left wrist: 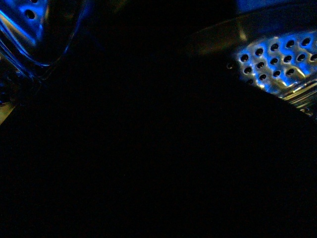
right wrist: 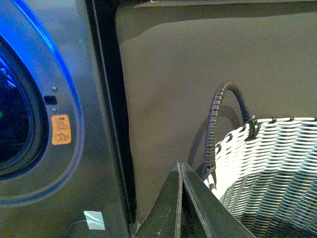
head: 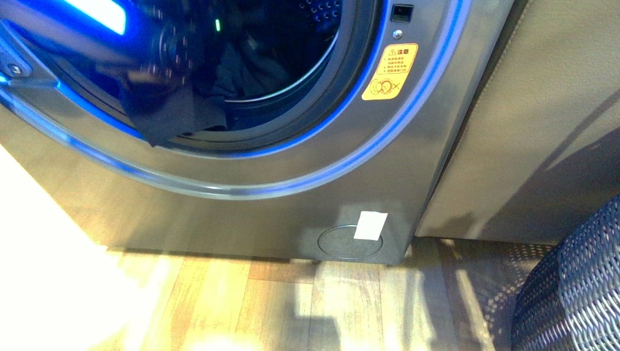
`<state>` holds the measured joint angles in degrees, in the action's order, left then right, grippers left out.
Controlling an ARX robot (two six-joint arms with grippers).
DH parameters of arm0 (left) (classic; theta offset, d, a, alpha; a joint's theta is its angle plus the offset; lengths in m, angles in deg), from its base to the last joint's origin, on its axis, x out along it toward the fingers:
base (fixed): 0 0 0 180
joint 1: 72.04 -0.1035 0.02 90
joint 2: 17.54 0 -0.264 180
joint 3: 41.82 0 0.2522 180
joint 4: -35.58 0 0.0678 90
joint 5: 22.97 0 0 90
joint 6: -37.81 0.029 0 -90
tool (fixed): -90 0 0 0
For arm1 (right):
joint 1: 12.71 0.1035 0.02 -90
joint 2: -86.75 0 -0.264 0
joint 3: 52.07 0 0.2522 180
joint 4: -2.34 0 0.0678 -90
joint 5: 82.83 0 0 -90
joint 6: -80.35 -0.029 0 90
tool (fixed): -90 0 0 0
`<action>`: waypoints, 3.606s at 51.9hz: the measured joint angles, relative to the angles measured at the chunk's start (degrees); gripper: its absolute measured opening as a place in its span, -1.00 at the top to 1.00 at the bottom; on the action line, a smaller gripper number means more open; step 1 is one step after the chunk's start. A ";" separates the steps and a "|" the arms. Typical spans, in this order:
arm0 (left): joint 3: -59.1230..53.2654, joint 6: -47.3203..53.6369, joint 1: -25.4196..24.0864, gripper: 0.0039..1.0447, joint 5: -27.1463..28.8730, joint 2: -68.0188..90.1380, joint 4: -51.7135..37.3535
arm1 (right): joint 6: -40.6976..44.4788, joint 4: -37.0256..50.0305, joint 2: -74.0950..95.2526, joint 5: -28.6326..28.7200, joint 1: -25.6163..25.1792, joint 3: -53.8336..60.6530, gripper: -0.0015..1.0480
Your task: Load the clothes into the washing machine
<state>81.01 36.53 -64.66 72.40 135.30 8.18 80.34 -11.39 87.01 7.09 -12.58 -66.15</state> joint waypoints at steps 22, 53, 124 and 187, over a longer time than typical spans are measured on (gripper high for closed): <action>-22.91 0.17 -1.09 -0.88 -1.25 -14.34 -9.66 | 0.00 0.00 0.00 0.00 0.00 0.00 0.95; -60.61 -1.14 2.73 -0.88 -7.21 -42.42 -20.22 | 0.00 0.00 0.00 0.00 0.00 0.00 0.95; -103.30 1.22 -7.26 0.94 -5.09 -115.30 9.55 | 0.02 0.00 0.00 0.00 0.00 0.00 -0.85; -108.56 1.22 -7.26 0.94 -5.38 -147.97 37.44 | 0.02 0.00 0.00 0.00 0.00 0.00 -0.85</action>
<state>-27.55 37.76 -71.92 67.02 -12.68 45.62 80.36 -11.39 87.01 7.09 -12.58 -66.15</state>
